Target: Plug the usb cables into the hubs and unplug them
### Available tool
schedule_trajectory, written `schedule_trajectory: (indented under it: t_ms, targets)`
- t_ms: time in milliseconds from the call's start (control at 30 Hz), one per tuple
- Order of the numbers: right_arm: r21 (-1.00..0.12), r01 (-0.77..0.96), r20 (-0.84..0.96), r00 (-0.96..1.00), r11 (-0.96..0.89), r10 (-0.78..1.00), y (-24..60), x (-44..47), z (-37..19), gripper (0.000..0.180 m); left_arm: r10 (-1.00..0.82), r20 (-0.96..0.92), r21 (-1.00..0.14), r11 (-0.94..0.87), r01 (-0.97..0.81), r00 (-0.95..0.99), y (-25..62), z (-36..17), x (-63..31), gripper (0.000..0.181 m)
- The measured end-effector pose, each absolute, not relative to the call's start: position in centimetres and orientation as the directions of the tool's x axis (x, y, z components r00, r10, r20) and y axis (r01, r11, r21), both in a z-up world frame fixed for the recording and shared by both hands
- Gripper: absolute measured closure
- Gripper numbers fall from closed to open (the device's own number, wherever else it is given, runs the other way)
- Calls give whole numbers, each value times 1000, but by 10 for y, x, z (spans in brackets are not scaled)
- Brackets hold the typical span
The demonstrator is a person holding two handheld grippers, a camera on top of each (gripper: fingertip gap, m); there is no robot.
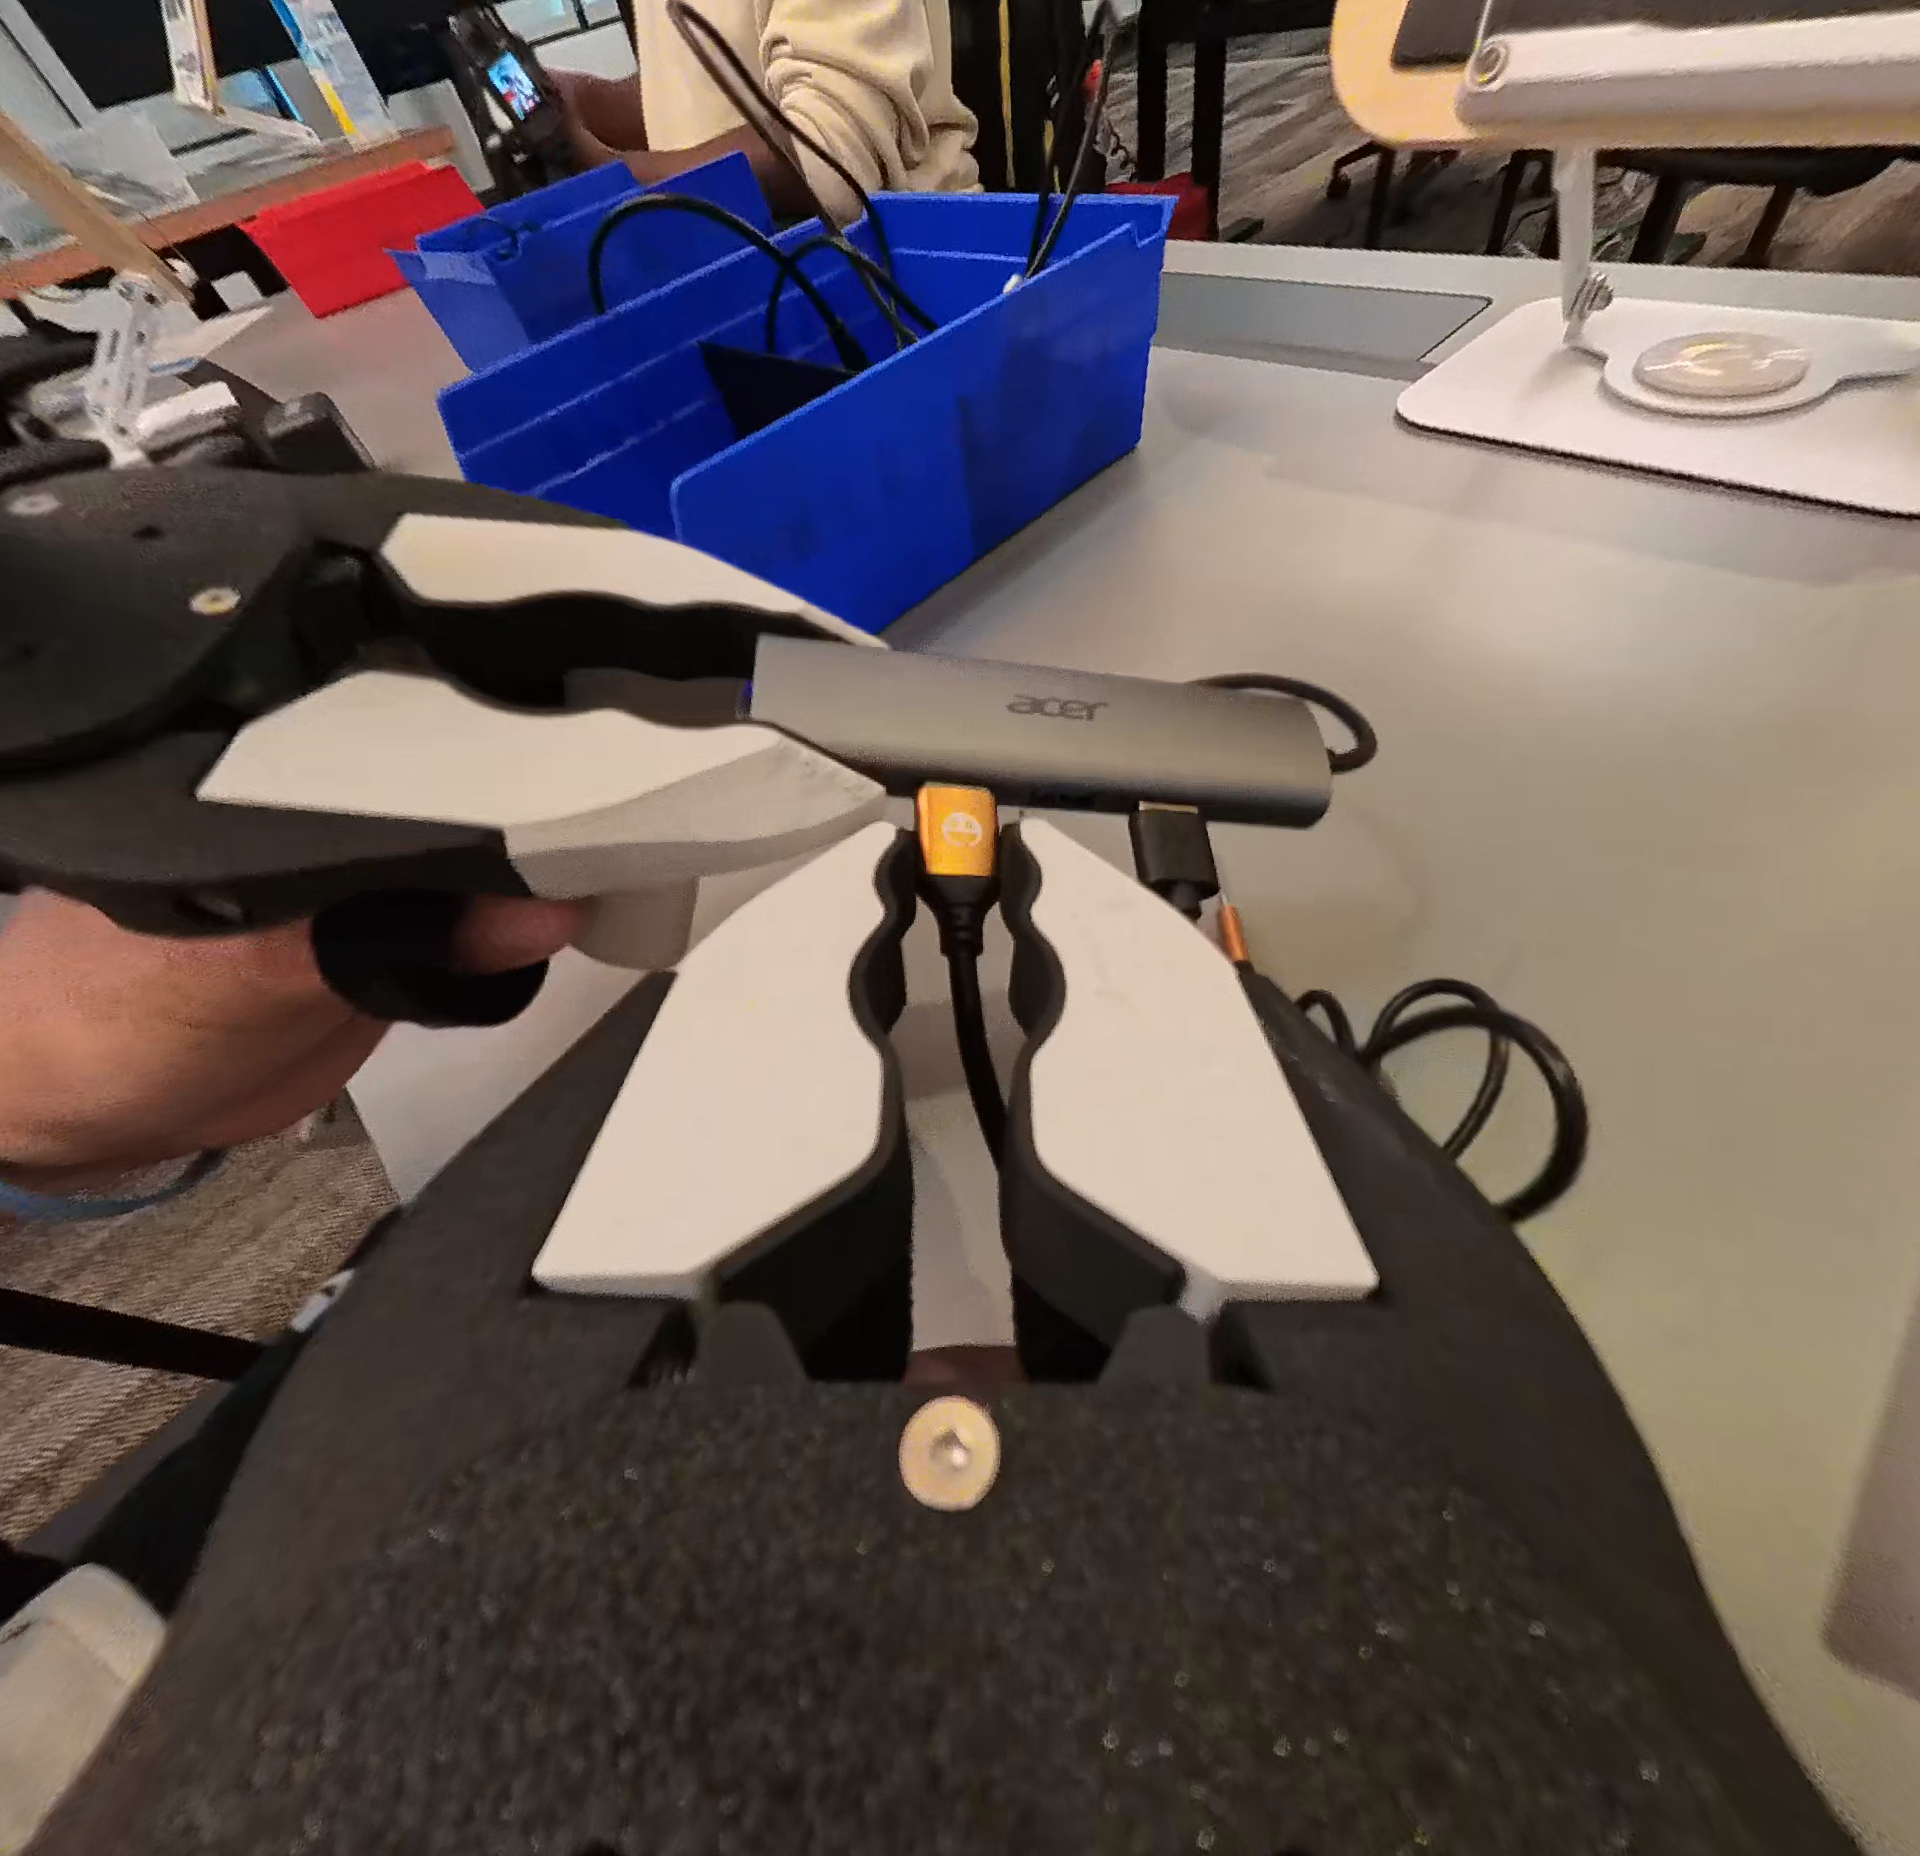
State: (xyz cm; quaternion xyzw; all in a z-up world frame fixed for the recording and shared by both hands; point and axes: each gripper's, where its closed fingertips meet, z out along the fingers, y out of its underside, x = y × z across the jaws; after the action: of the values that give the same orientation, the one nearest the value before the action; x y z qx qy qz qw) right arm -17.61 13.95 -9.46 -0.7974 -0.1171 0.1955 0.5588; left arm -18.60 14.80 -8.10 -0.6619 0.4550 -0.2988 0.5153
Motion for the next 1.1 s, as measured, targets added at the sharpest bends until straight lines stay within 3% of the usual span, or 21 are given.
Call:
schedule_trajectory:
  t_ms: [400,1100]
  targets:
    - [-902,-126,-313,850,-413,424,130,-168,-100,165,-885,-199,-934,41,-355,420,143,-81,-174,147]
    - [-881,-103,-296,882,-463,367,125,-151,-117,164,-860,-278,-898,75,-433,428,154,-98,-167,147]
